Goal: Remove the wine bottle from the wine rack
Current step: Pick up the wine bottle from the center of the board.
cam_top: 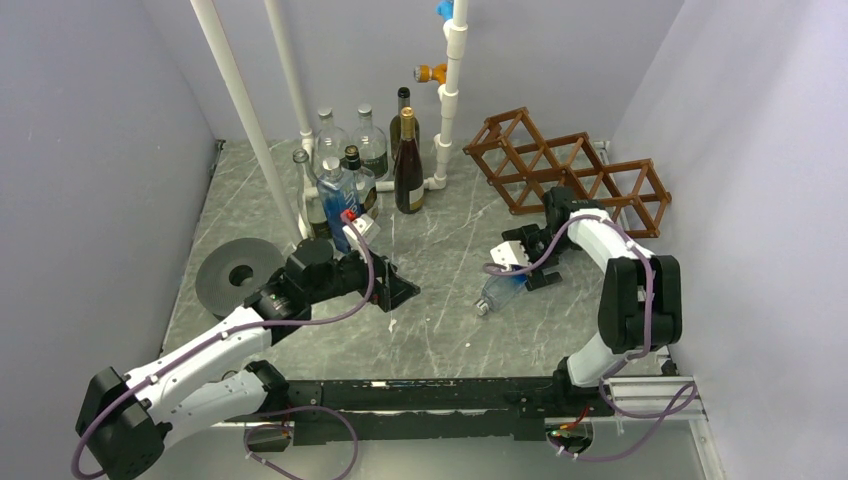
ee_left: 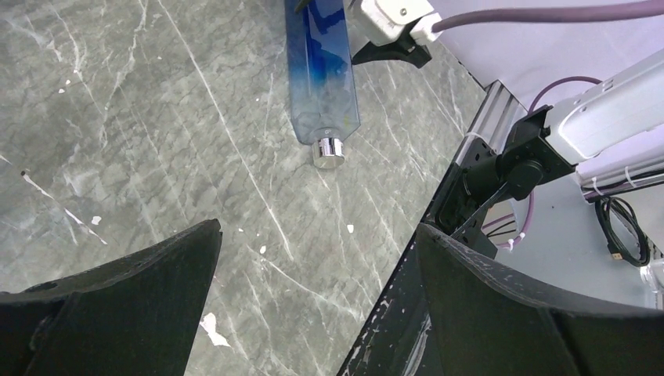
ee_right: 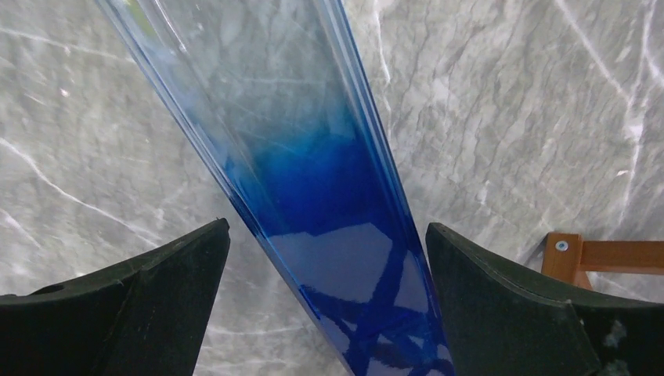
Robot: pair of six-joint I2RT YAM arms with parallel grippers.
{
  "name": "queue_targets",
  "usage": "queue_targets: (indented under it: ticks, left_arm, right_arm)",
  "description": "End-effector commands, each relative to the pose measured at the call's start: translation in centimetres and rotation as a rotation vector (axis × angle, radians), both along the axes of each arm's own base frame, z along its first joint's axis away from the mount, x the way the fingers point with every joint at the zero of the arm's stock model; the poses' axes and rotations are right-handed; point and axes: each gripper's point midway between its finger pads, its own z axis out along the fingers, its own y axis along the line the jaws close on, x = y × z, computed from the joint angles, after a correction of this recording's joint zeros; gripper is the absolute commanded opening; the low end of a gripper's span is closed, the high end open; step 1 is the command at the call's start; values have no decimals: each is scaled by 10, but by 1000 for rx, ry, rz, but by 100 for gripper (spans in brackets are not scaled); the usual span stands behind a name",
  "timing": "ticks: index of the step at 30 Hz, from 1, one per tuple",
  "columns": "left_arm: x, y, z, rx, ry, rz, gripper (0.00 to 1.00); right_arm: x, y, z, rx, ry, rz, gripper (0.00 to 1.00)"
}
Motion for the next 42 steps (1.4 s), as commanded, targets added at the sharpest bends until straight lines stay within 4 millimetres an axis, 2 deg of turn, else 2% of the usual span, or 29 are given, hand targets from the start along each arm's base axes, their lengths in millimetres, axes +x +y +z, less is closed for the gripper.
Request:
queue_targets:
  ticks: [1, 6, 13, 16, 20, 23, 32, 36, 42]
  left_arm:
    - [2, 3, 8, -14, -50, 10, 100]
    - [2, 1, 7, -12, -46, 3, 100]
    - [1, 1, 6, -11, -49, 2, 100]
    - [2, 0, 7, -12, -49, -2, 100]
    - [3, -2, 7, -13, -46, -9, 100]
    - [3, -3, 7, -16, -42, -12, 100]
    - [2, -12, 14, -74, -19, -33, 99]
    - [-1, -21, 16, -152, 41, -52, 100]
    - [3, -29, 16, -227, 120, -32, 99]
  right_arm:
    - [19, -18, -8, -107, -73, 4, 98]
    - [22, -14, -17, -92, -48, 11, 89]
    - [10, 8, -20, -4, -10, 51, 68]
    - [1, 22, -14, 59, 19, 64, 56]
    - [-12, 39, -8, 133, 77, 45, 31]
    - [-18, 53, -2, 213, 104, 2, 27]
    - [-25, 92, 33, 496, 176, -188, 2]
    - [-23, 100, 45, 573, 194, -277, 0]
    - [-26, 107, 52, 636, 246, -356, 0]
